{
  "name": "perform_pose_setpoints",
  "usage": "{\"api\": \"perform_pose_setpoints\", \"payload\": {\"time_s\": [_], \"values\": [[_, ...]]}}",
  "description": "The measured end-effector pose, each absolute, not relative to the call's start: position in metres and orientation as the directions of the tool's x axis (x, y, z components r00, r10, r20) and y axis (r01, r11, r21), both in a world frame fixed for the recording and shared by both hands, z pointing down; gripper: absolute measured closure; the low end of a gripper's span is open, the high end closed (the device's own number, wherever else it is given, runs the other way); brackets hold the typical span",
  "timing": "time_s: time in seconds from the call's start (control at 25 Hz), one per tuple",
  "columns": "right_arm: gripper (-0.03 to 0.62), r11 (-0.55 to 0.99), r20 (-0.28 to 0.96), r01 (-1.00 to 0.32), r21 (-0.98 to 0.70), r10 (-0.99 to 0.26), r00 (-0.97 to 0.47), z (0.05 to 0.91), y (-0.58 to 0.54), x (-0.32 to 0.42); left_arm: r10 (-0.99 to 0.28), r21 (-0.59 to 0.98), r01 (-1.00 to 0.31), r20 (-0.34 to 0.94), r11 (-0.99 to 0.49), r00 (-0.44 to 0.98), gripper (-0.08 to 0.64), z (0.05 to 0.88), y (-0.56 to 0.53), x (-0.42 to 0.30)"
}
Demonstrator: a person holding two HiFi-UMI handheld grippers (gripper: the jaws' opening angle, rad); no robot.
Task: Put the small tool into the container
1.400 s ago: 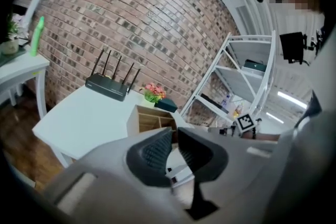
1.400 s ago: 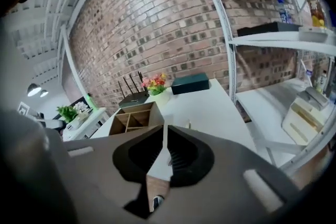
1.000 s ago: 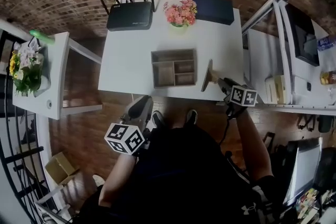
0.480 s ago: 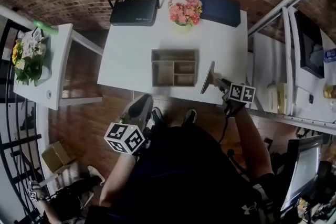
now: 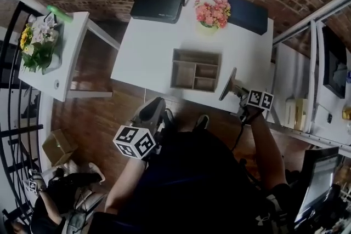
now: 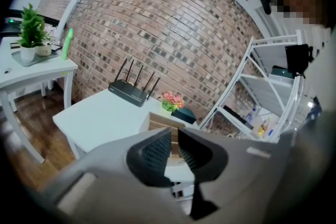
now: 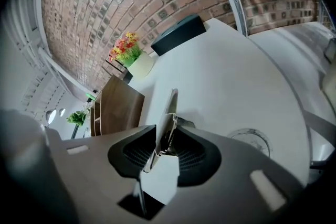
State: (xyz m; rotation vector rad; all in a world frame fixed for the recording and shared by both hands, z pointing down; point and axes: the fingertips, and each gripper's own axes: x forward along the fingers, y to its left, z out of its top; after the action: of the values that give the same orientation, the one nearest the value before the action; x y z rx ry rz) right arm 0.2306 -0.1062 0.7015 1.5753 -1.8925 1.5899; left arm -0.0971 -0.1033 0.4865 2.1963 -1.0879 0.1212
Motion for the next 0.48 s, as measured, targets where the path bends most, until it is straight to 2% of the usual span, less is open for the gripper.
{"api": "perform_pose_setpoints", "payload": {"time_s": [0.08,0.36,0.48], "values": [[0.513,-0.151,0.708,-0.794,-0.588,-0.572,-0.415,0.700,-0.109,0.228,-0.677,0.534,-0.738,0.362,-0.413,0.641,0.523,0.487,-0.103,-0.102],[0.568,-0.138,0.687,-0.781,-0.609,-0.585,-0.431,0.686,-0.121,0.218,-0.681,0.547,-0.735,0.358,-0.401,0.639,0.526,0.489,-0.105,-0.114],[0.569,-0.113,0.684,-0.792,-0.600,-0.586,-0.435,0.680,-0.123,0.213,-0.681,0.555,-0.730,0.354,-0.399,0.641,0.528,0.490,-0.106,-0.117]]}}
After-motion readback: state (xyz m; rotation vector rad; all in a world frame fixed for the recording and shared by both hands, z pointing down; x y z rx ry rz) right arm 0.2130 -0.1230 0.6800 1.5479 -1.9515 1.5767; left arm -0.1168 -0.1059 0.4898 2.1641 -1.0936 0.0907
